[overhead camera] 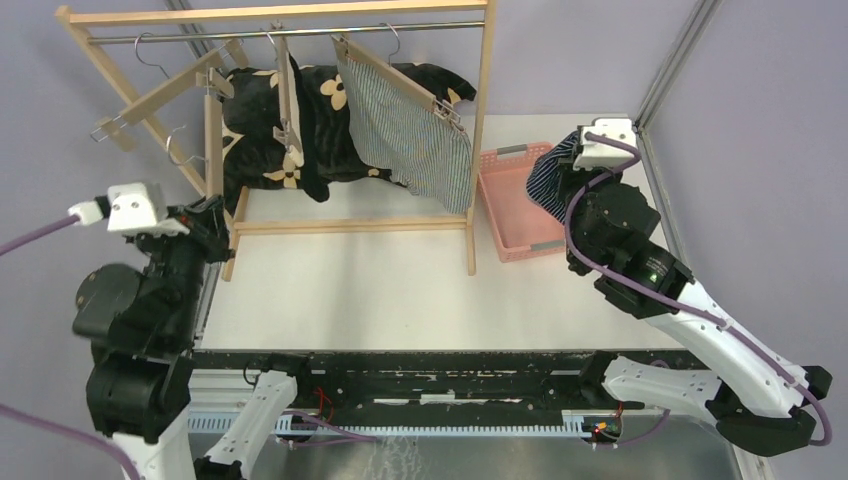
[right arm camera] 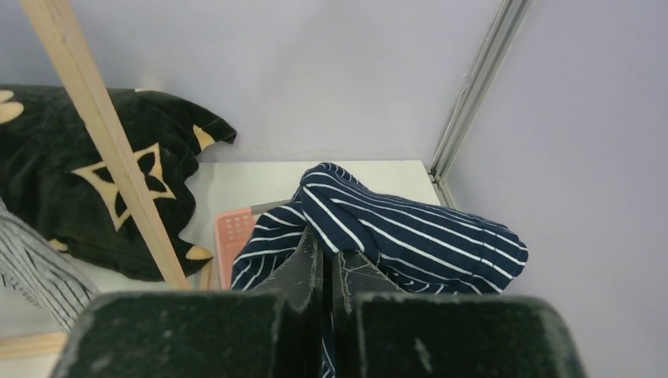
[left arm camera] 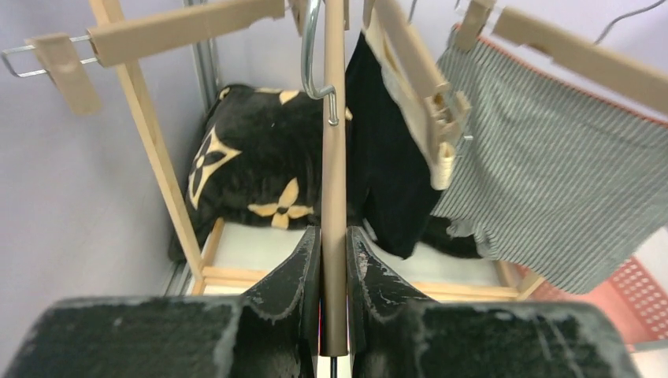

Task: Remove the underwear clipped to the hanger

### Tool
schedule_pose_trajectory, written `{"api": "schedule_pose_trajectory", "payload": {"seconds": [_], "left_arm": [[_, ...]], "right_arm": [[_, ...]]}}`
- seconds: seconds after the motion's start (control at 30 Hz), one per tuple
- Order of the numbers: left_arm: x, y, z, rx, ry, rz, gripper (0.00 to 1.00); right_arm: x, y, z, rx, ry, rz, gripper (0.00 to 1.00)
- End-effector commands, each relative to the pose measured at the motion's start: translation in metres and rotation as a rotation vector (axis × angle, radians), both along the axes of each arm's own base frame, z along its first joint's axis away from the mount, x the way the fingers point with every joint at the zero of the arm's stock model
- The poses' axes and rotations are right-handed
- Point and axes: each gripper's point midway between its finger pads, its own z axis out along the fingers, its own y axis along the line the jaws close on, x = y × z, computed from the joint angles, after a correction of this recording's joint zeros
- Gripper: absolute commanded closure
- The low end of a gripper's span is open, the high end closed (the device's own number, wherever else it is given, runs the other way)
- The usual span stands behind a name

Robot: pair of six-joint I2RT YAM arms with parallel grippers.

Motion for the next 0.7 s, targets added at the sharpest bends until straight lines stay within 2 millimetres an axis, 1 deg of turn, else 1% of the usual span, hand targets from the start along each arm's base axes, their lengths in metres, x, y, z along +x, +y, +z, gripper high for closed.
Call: {"api": "schedule_pose_trajectory", "payload": {"seconds": [0.0,0.17,0.3,0.37,0.47,0.6,0.67], "left_arm": [[0.029,0.012,-0.008,0.066,0.055,0.082,0.97],[0.056,0.004,-0.014,0.066,0.093,0.053,0.97],[0.078,0.001,-0.017,0.092,0.134,0.051,0.97],[0.091,0.001,-0.015,0.107,0.15,0.057,0.97],[0.114,-0.002,-0.008,0.123,0.173,0.053,0.97],[0.135,-0.006,0.011,0.127,0.146,0.047,0.97],[0.146,-0.006,0.017,0.133,0.146,0.049,0.97]], "right_arm": [[0.005,-0.004,0.03,0.064,-0.05,0.014,0.99],[0.022,-0.005,0.031,0.046,-0.032,-0.006,0.99],[0.036,-0.003,0.021,0.042,0.003,0.007,0.99],[0.045,-0.001,0.012,0.033,0.032,0.009,0.99],[0.061,-0.005,-0.006,0.018,0.089,-0.011,0.99],[0.084,-0.015,-0.035,0.015,0.169,-0.026,0.99],[0.096,-0.021,-0.048,0.039,0.208,-0.016,0.99]]}}
